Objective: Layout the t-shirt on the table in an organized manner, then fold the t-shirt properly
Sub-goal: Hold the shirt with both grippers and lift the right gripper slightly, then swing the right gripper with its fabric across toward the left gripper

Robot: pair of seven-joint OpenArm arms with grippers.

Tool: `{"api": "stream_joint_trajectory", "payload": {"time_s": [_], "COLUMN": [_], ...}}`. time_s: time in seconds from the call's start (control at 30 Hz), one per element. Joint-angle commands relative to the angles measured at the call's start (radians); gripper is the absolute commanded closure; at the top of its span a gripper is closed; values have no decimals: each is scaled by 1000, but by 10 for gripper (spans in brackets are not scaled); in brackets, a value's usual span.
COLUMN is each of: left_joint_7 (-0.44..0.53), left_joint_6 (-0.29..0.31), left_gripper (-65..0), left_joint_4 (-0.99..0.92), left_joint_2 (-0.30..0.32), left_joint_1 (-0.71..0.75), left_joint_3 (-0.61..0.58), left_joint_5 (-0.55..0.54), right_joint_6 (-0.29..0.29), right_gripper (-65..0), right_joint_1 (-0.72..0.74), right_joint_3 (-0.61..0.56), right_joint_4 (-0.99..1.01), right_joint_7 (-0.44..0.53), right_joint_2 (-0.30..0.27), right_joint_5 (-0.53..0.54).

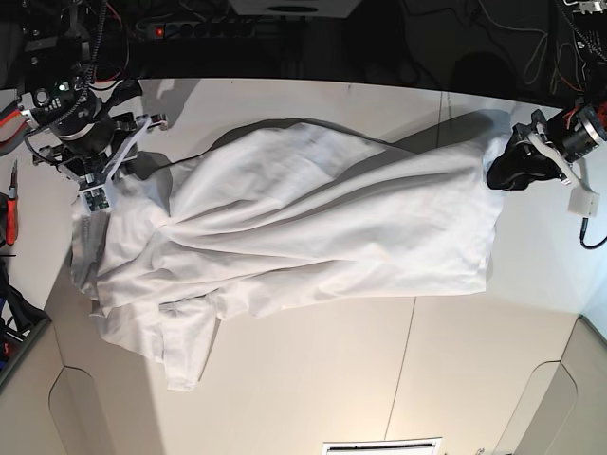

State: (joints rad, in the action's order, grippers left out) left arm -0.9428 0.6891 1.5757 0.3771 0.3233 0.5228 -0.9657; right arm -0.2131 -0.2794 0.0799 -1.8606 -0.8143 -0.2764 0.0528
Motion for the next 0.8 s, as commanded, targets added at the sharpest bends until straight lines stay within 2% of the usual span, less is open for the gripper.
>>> {"api": "stream_joint_trajectory", "payload": {"time_s": [0.0, 0.1, 0.27, 0.33, 0.4, 0.43, 0.6, 0.77], "left_joint_7": [39, 87, 110, 109, 109, 109, 109, 109], "left_joint_6": [9, 9, 9, 9, 9, 9, 9, 9], "left_gripper": [-266, -266, -266, -266, -266, -266, -266, -266], "left_joint_4": [16, 16, 16, 16, 16, 16, 16, 16], "left_joint_2": [16, 16, 16, 16, 16, 16, 14, 5], "left_joint_1": [-5, -8, -8, -8, -8, -8, -8, -10], "left_joint_3": [7, 7, 6, 6, 6, 6, 6, 6], "left_joint_5": [14, 91, 87, 87, 87, 87, 83, 61], "right_joint_6": [7, 8, 7, 7, 6, 7, 8, 8], "right_gripper": [-287, -286, -273, -186, -20, 0, 0, 0], "right_joint_1": [11, 48, 179, 230, 276, 296, 337, 340], "right_joint_3": [5, 5, 2, -4, -5, -5, -6, -17], "right_joint_4": [8, 78, 228, 301, 371, 400, 405, 256], "right_joint_7": [32, 34, 51, 47, 36, 24, -2, -6], "right_joint_2": [-9, -8, -3, -3, -3, -3, -3, -3], "right_joint_5": [-3, -11, 25, 34, 34, 34, 34, 41]}}
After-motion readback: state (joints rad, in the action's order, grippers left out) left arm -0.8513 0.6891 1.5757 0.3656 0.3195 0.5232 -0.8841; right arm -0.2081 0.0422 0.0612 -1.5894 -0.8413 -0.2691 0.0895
